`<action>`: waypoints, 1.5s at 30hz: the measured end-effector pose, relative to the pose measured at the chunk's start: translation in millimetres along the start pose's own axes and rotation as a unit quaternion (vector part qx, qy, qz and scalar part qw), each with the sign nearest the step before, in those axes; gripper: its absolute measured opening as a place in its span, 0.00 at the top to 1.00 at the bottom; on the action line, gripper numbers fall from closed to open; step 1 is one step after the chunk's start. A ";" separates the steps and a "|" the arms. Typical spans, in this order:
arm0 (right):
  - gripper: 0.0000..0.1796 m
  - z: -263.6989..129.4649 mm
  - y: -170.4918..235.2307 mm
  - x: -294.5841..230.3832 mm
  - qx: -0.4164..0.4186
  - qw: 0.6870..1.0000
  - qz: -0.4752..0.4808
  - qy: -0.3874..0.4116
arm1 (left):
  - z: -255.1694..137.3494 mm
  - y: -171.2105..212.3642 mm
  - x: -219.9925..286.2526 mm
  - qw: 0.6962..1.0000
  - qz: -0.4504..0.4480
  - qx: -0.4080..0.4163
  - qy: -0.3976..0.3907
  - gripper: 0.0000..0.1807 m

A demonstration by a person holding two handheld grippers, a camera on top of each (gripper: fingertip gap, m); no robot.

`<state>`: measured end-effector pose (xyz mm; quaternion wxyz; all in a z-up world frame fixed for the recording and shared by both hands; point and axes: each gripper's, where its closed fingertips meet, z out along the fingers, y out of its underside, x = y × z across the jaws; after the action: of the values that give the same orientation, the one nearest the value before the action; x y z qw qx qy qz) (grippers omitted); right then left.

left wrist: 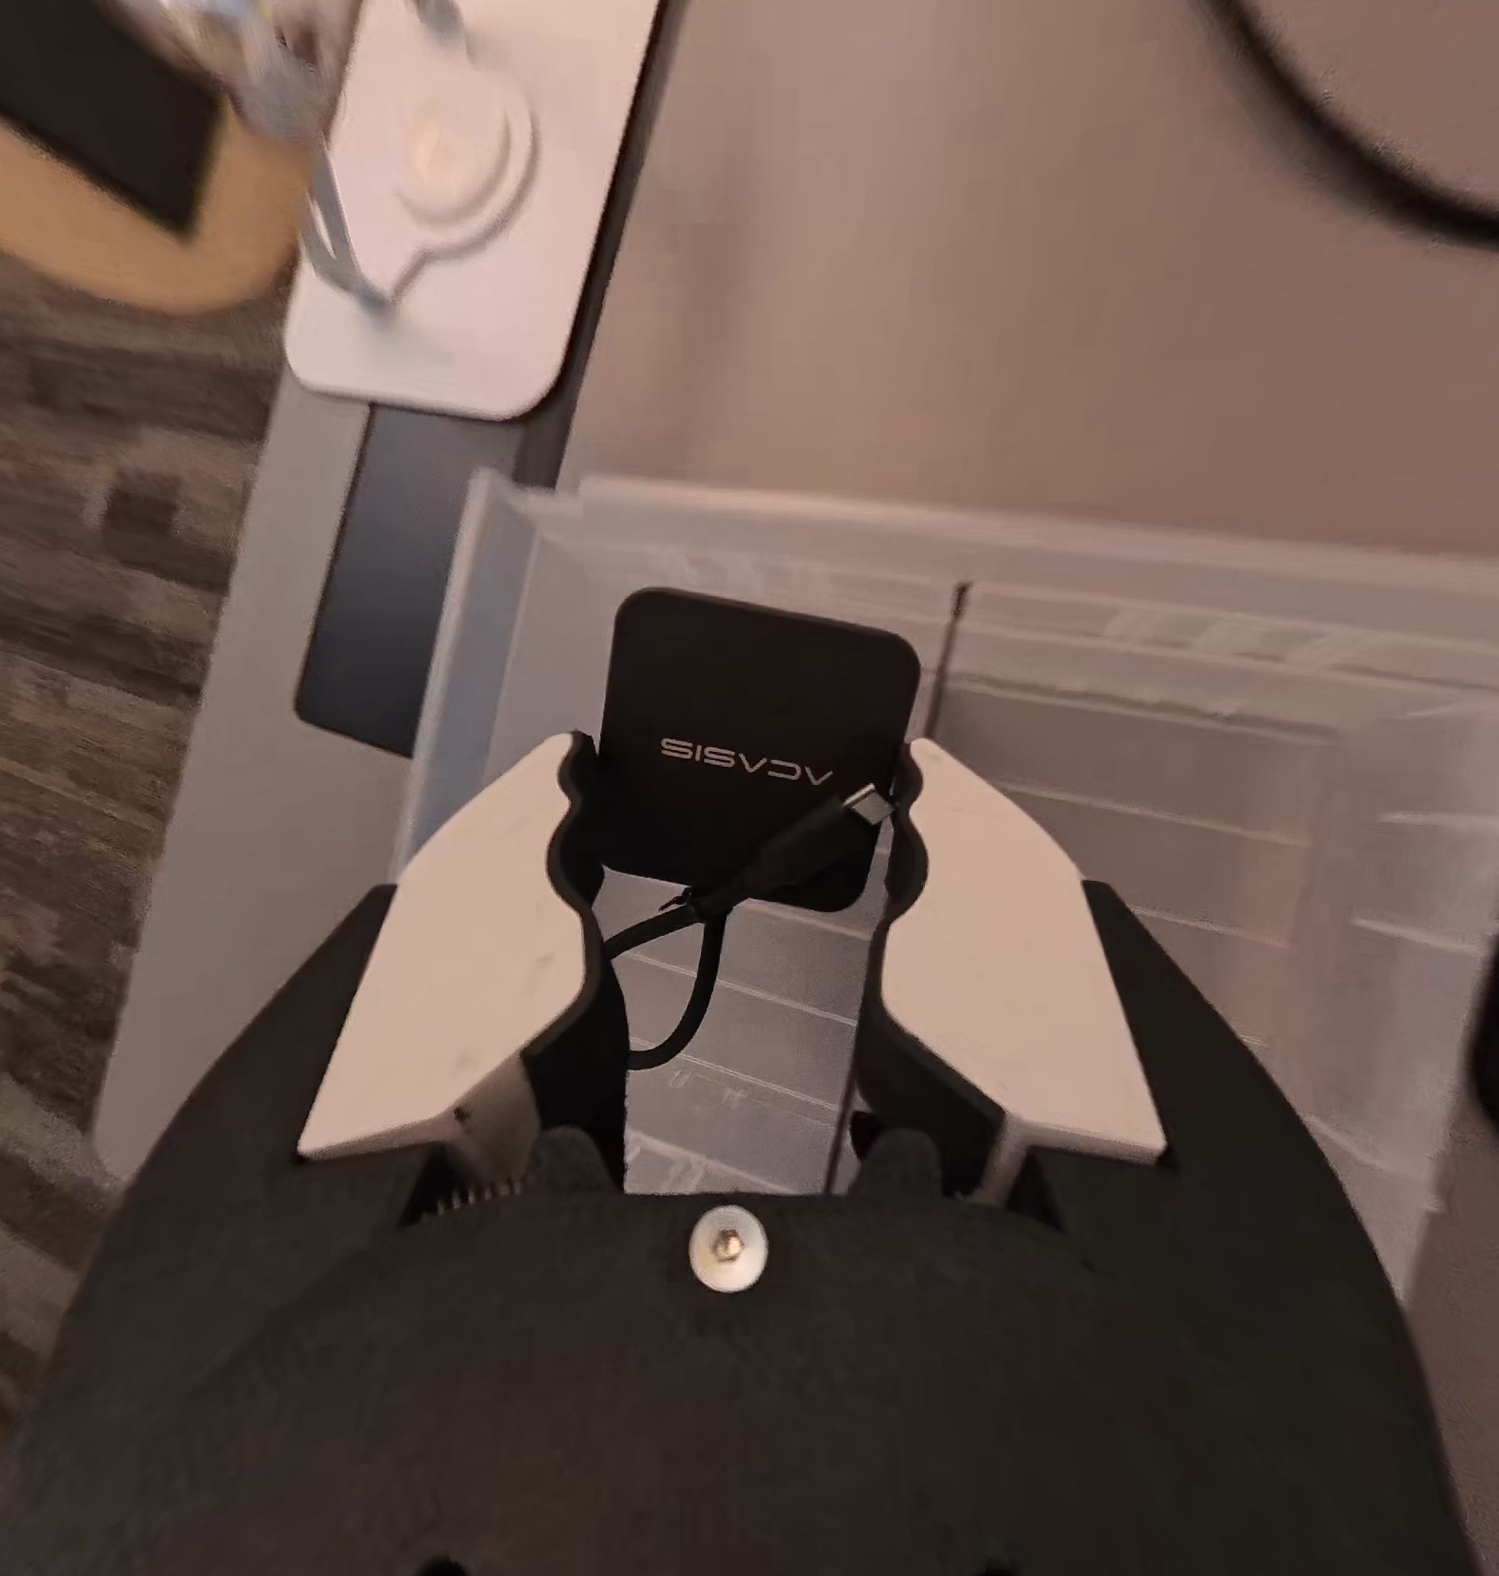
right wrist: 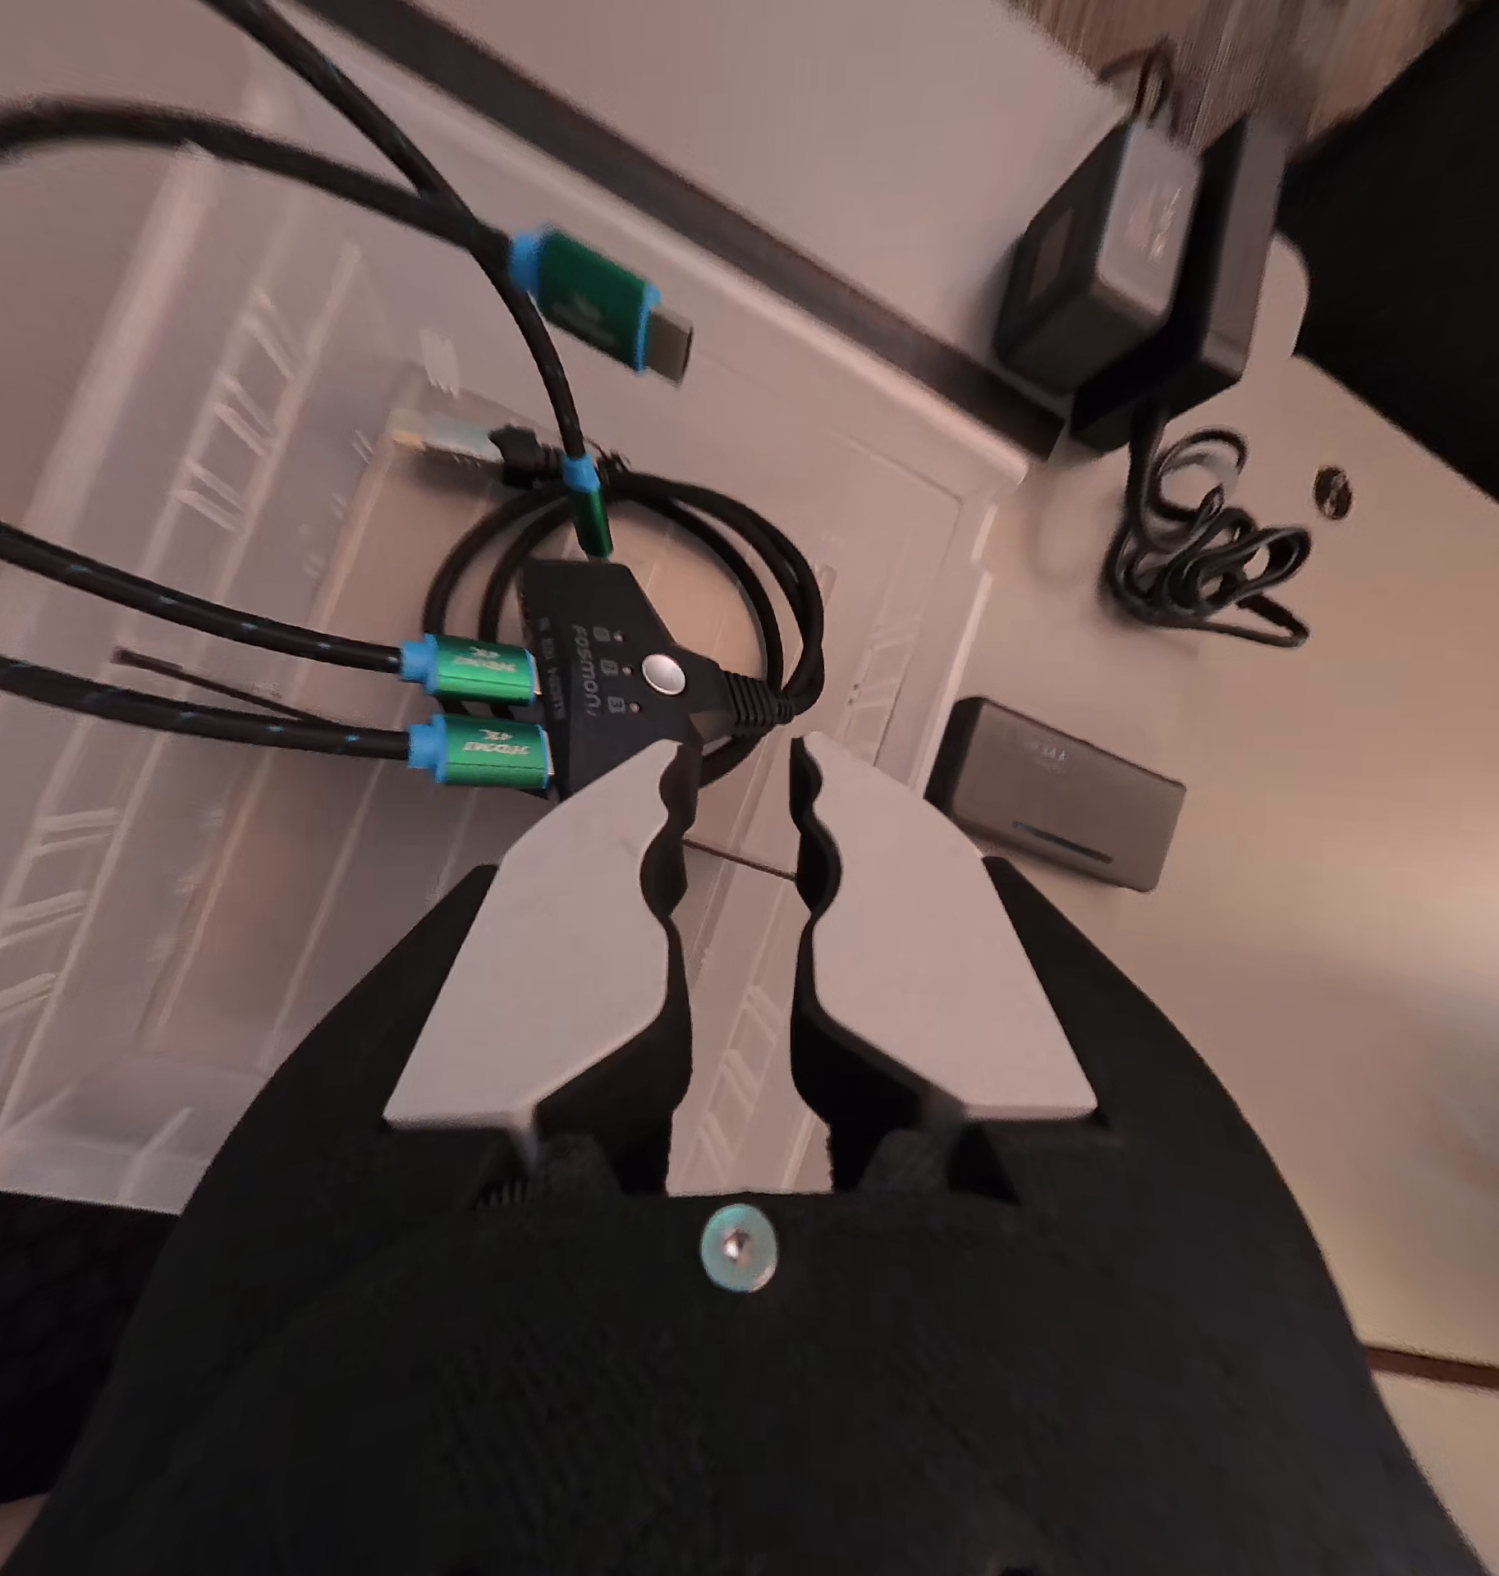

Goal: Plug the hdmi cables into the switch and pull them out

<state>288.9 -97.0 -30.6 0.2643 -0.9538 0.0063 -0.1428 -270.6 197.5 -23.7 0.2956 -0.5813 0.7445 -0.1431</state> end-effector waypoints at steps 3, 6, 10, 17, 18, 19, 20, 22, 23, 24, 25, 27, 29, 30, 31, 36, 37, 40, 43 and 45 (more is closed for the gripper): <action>0.88 -15.7 -7.7 2.0 0.036 0.999 0.007 0.002 | -35.3 -50.8 25.3 0.999 0.016 0.032 0.006 0.64; 0.87 -35.8 -19.9 -4.3 0.081 0.997 0.000 -0.004 | -51.4 -103.4 43.5 0.999 -0.020 0.042 -0.012 0.64; 0.87 -54.8 -35.9 -22.4 0.122 0.992 -0.026 -0.018 | -39.7 -152.7 61.5 0.978 -0.202 0.037 0.022 0.64; 0.87 -58.7 -41.0 -52.3 0.115 0.989 -0.085 -0.047 | 51.5 -160.6 90.0 0.962 -0.265 -0.063 0.014 0.64; 0.87 -57.4 -41.0 -54.1 0.112 0.988 -0.091 -0.048 | 71.0 -154.9 95.3 0.955 -0.284 -0.081 0.019 0.64; 0.87 -56.9 -41.4 -56.6 0.112 0.988 -0.095 -0.052 | 90.2 -148.3 99.7 0.948 -0.303 -0.098 0.024 0.64; 0.87 -57.2 -41.9 -59.2 0.113 0.987 -0.098 -0.057 | 107.9 -141.3 101.9 0.940 -0.322 -0.112 0.025 0.64; 0.87 -59.0 -43.4 -62.8 0.121 0.985 -0.101 -0.068 | 137.3 -126.7 103.4 0.928 -0.346 -0.135 0.023 0.64; 0.87 -59.7 -44.2 -63.7 0.126 0.984 -0.101 -0.072 | 149.0 -119.6 103.5 0.924 -0.354 -0.145 0.021 0.64; 0.87 -60.6 -44.9 -64.7 0.131 0.983 -0.101 -0.077 | 158.4 -112.6 103.6 0.920 -0.360 -0.155 0.020 0.64; 0.87 -60.4 -45.3 -65.4 0.134 0.982 -0.101 -0.082 | 165.5 -107.4 104.3 0.917 -0.364 -0.163 0.023 0.64; 0.87 -59.4 -44.9 -64.7 0.137 0.982 -0.100 -0.088 | 173.9 -101.7 103.6 0.914 -0.371 -0.165 0.023 0.64; 0.87 -56.5 -44.4 -62.4 0.136 0.982 -0.094 -0.091 | 178.3 -100.3 100.5 0.917 -0.368 -0.153 0.017 0.64; 0.87 -54.9 -44.1 -61.2 0.134 0.982 -0.091 -0.092 | 179.6 -99.5 99.9 0.919 -0.365 -0.149 0.017 0.64; 0.87 -53.8 -43.9 -60.2 0.133 0.983 -0.089 -0.093 | 180.5 -97.5 100.8 0.919 -0.364 -0.151 0.020 0.63; 0.87 -58.6 -41.0 -51.6 0.140 0.983 -0.076 -0.092 | 179.9 -99.6 104.8 0.923 -0.364 -0.121 0.039 0.63; 0.87 -60.2 -39.4 -48.7 0.144 0.983 -0.070 -0.091 | 176.0 -103.4 102.4 0.922 -0.370 -0.107 0.042 0.60; 0.87 -68.0 -34.5 -39.0 0.157 0.983 -0.055 -0.079 | 152.5 -118.2 85.4 0.927 -0.370 -0.060 0.029 0.57; 0.87 -78.3 -31.0 -31.0 0.177 0.981 -0.037 -0.071 | 129.4 -124.6 82.5 0.937 -0.348 -0.038 0.015 0.60; 0.87 -82.3 -30.3 -28.1 0.186 0.980 -0.033 -0.070 | 123.4 -121.2 92.3 0.946 -0.320 -0.045 0.008 0.60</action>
<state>237.3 -109.8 44.6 0.4319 -0.8954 -0.0700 -0.0832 -114.9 91.5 -78.3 0.2023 -0.8002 0.5276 -0.2009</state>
